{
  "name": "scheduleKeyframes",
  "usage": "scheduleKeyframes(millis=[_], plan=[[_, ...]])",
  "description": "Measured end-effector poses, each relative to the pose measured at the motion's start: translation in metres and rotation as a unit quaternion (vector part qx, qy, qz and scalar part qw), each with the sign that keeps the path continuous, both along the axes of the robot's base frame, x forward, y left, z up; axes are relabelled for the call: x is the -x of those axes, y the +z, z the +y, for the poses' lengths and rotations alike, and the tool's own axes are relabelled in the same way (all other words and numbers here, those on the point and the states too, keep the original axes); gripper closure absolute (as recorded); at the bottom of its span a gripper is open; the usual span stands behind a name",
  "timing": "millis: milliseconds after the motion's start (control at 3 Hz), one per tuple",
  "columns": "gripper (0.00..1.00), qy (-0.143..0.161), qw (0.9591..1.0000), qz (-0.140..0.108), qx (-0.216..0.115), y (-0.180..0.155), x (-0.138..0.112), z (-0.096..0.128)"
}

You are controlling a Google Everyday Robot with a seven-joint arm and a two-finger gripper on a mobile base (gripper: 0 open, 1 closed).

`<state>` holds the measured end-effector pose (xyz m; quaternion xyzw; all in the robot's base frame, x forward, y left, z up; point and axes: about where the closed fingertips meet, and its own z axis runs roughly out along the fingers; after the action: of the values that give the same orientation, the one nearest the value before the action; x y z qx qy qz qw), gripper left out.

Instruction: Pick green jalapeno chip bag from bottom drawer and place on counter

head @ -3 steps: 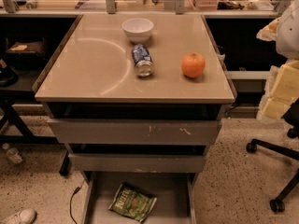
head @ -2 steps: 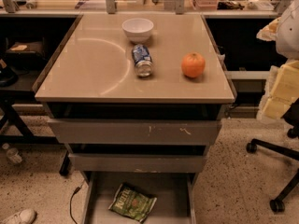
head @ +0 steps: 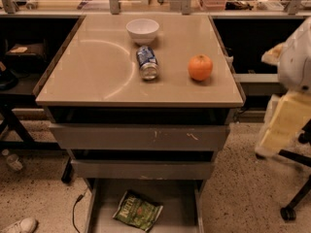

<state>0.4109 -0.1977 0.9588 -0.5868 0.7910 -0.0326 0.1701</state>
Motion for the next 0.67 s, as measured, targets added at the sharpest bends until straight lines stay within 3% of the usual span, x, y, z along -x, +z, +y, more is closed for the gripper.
scheduleKeyframes(millis=[667], plan=[[0.00,0.000,0.9962,0.085,-0.020,-0.133,0.043,0.049]])
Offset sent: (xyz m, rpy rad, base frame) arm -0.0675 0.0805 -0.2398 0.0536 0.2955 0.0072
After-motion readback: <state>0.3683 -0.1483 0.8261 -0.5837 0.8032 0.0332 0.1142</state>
